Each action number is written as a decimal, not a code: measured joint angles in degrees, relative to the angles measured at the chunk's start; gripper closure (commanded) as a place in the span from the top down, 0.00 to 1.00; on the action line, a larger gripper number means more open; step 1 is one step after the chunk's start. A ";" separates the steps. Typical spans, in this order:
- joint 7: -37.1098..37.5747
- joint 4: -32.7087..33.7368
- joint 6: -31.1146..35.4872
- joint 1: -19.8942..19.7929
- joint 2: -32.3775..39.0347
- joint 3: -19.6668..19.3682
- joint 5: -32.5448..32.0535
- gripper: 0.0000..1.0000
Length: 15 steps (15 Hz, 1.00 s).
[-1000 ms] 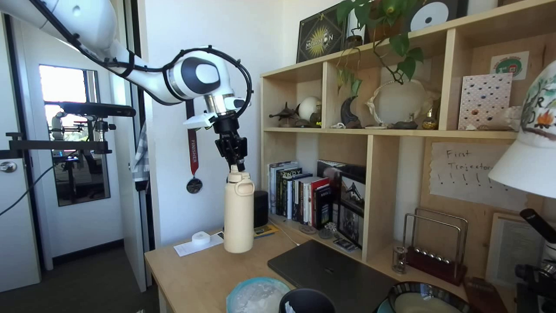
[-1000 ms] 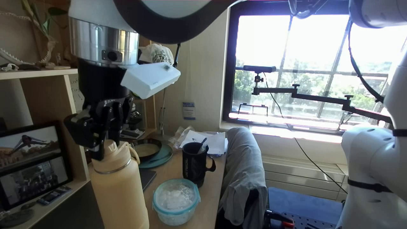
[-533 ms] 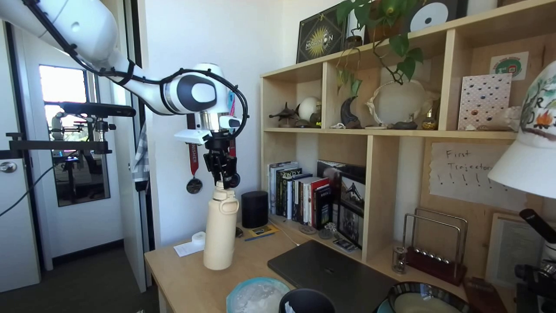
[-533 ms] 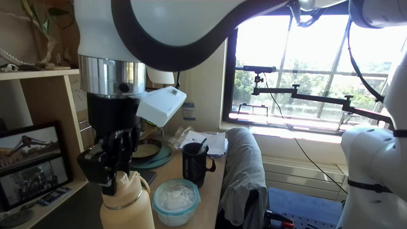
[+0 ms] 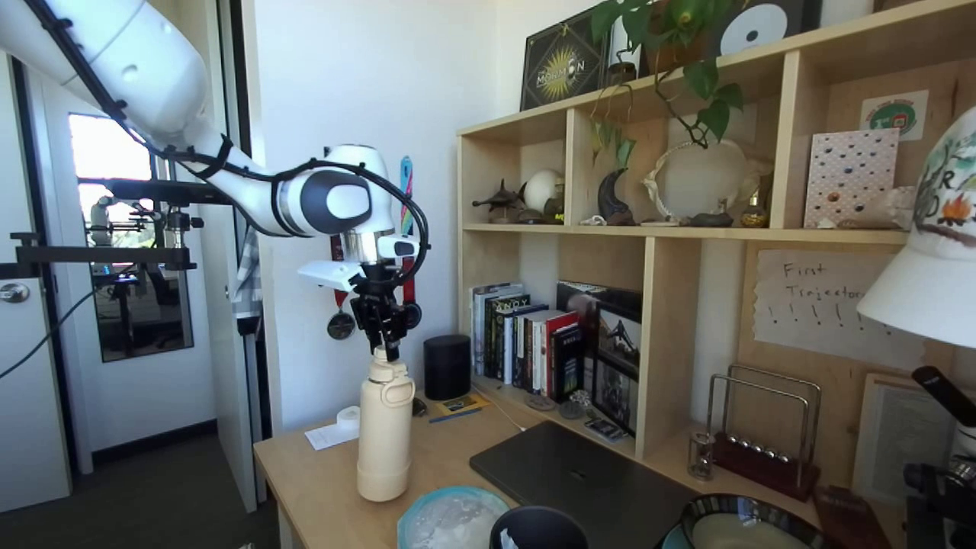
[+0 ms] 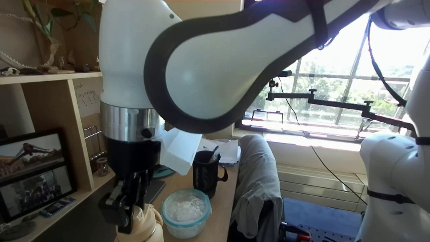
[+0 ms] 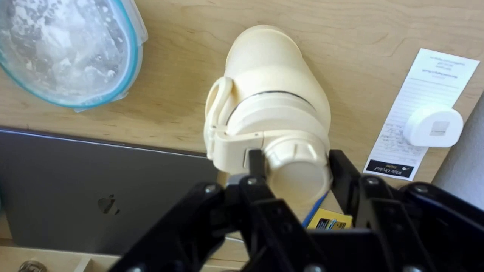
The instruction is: Move the bottle to the left side of the desk
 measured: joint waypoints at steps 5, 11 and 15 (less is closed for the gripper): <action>0.00 -4.03 6.48 -0.08 -0.91 -0.01 0.01 0.72; -1.13 -5.19 7.74 -0.03 -2.81 -0.01 1.62 1.00; -3.61 -5.01 6.58 -0.03 -4.62 -0.01 3.03 1.00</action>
